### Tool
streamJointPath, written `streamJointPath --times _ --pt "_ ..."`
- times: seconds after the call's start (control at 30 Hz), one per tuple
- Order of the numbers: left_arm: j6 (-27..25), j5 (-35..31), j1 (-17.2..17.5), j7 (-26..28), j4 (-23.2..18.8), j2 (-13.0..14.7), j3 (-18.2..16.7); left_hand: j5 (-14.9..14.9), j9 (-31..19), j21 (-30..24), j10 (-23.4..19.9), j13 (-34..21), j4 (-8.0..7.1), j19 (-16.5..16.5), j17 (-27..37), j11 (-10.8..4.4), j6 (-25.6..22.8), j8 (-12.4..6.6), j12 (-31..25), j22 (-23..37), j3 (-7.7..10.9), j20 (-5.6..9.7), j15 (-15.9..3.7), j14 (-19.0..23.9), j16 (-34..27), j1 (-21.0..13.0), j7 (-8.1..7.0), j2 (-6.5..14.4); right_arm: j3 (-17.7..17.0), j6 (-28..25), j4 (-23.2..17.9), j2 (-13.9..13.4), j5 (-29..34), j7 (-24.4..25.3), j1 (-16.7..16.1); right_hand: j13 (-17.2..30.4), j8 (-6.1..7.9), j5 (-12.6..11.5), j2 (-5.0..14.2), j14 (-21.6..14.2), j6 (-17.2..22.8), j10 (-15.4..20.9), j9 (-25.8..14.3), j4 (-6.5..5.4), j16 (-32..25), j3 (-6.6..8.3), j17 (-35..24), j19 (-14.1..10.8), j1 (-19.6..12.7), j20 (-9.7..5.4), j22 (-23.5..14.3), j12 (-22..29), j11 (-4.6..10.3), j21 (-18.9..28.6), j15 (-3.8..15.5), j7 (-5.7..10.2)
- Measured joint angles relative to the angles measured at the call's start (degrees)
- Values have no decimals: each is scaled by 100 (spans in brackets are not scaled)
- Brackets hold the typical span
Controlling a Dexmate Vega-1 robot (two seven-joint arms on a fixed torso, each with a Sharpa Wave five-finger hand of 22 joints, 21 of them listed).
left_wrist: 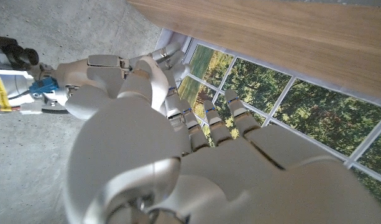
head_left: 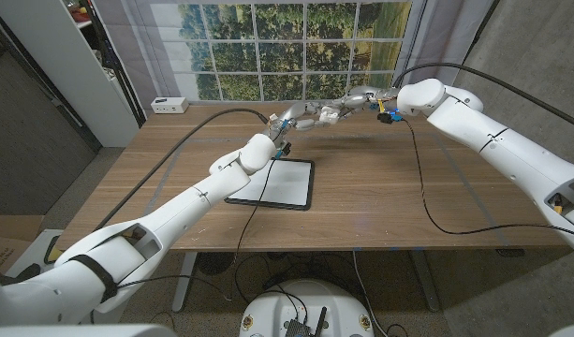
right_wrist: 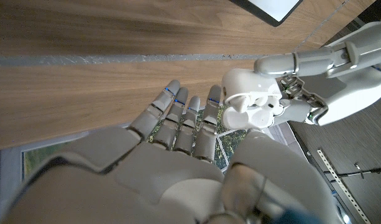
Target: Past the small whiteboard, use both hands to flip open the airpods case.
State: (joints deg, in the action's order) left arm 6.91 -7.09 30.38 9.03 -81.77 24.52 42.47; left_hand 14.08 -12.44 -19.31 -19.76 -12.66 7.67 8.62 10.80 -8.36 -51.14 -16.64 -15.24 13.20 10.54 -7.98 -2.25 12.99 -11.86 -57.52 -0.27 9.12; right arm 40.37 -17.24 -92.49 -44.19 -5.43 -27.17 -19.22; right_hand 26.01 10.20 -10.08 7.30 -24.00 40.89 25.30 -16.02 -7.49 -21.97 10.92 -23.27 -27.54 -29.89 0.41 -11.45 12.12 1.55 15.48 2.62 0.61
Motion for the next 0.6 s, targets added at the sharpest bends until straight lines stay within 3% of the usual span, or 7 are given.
streamJointPath --times 0.27,0.6 --pt "7 24 44 1 -1 18 -31 0 28 0 55 0 0 0 19 49 0 -2 22 0 0 0 -31 -31 22 0 -1 0 5 -24 25 27 -10 39 11 0 0 0 -20 61 -119 -68 86 -19 40 -52 -27 0 80 0 -16 -9 -9 0 -1 1" --pt "47 57 85 14 1 43 -77 0 32 0 95 -28 0 -35 29 89 1 50 22 -1 0 11 0 -62 22 6 -4 -7 4 67 128 60 -82 2 61 1 23 0 -73 149 -75 -99 160 63 89 -79 -27 72 132 71 -16 -9 22 0 -35 63"
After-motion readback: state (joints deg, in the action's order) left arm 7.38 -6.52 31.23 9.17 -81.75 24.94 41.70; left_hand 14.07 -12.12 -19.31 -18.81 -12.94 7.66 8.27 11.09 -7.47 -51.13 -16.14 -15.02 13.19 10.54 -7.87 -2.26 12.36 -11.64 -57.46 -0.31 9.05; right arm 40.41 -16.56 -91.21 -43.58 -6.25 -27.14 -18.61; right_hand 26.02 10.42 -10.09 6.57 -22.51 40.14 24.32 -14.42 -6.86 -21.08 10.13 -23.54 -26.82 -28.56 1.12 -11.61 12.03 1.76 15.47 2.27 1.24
